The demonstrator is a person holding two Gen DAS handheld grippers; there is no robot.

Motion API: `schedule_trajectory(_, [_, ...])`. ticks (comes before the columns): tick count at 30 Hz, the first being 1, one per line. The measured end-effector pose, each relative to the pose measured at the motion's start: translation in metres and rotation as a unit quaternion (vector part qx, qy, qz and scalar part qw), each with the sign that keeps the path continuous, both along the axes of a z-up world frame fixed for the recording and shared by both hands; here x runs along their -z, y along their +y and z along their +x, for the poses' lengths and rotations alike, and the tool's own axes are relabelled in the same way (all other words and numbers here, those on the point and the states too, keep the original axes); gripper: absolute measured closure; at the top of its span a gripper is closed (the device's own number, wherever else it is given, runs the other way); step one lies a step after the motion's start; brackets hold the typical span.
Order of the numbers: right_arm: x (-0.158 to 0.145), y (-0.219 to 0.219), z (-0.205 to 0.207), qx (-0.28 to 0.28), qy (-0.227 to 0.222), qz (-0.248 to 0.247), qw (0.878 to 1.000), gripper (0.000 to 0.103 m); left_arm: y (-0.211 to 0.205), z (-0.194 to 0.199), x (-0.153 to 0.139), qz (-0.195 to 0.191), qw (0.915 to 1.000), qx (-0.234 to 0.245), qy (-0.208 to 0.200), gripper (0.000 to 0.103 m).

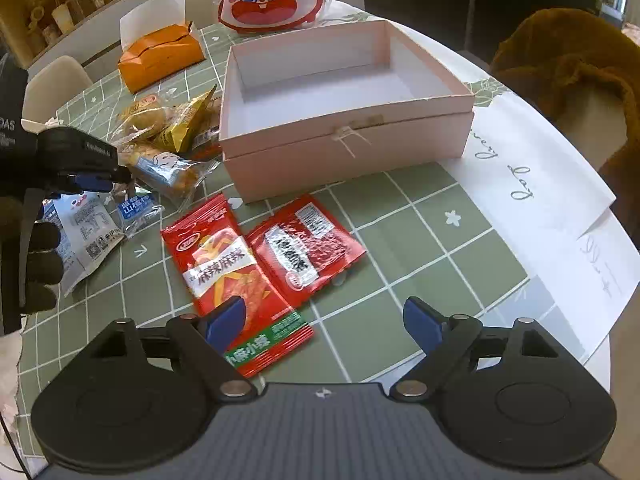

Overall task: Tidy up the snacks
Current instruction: 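Move the left tool into the snack pile beside the blue packet, then close the left tool on the clear-wrapped lollipop and lift it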

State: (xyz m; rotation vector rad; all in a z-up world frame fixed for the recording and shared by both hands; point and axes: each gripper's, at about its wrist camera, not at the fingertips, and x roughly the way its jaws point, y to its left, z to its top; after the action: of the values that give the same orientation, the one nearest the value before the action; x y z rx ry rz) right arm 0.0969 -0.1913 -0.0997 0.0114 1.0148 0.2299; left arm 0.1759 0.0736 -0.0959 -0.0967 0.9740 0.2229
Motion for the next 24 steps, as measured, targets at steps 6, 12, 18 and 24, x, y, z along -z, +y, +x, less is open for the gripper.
schedule_trajectory(6, [0.007, 0.003, 0.012, -0.015, 0.001, -0.003, 1.0, 0.012, -0.003, -0.041, 0.008, 0.012, 0.994, 0.108, 0.005, 0.07])
schedule_trajectory(12, [0.019, 0.007, 0.013, -0.018, 0.013, 0.019, 1.0, 0.012, 0.046, -0.052, 0.009, -0.151, 0.9882, -0.022, -0.012, 0.075])
schedule_trajectory(18, [0.018, 0.007, 0.008, -0.031, 0.006, 0.015, 0.999, 0.012, 0.058, -0.02, 0.011, -0.208, 0.9712, -0.114, -0.018, 0.072])
schedule_trajectory(24, [0.01, -0.015, 0.006, -0.028, -0.004, 0.007, 1.0, 0.009, 0.038, 0.014, 0.01, -0.126, 0.9839, -0.12, -0.041, 0.067])
